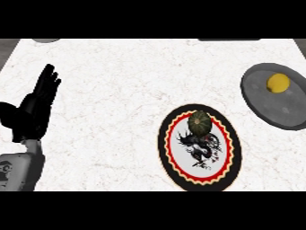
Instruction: Pick the lemon from the plate and place it in the pan
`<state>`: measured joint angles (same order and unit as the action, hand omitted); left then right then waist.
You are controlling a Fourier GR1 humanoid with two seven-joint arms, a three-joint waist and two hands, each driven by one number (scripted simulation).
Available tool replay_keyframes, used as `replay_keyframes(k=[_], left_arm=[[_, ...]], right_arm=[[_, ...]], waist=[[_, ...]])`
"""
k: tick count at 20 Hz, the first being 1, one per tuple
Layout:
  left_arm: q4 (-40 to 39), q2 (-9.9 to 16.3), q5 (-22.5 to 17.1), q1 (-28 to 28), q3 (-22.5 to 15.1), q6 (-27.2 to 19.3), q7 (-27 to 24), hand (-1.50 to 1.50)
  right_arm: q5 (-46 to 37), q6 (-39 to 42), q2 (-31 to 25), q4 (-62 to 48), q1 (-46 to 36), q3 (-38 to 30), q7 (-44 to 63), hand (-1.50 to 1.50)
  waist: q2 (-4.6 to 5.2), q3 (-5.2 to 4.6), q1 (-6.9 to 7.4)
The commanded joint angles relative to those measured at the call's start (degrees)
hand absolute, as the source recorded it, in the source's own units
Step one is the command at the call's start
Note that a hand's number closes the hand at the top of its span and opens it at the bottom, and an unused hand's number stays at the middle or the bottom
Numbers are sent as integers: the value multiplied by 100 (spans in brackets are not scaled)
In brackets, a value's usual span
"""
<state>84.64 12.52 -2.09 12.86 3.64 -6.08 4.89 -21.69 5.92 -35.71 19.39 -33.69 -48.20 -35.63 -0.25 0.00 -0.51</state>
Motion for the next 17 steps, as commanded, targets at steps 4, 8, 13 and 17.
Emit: replay_keyframes(k=[4,8,13,17], left_arm=[[-20,238,-80,-173,279,118,-4,0],[-27,72,60,56,177,-104,114,0],[-89,96,-34,-171,210,79,-58,0],[-135,8,-58,-203,238,65,-219,0]], right_arm=[[589,1386,100,1060,1129,-32,-312,-150],[945,1933,99,1924,1906,-182,-130,-150],[1231,2254,787,3419,2809,-148,348,-150],[1488,2240,1217,5139,3479,-245,1276,-150]], waist=[[-64,-29,-189],[-63,-33,-258],[-58,-41,-260],[-33,-36,-196]])
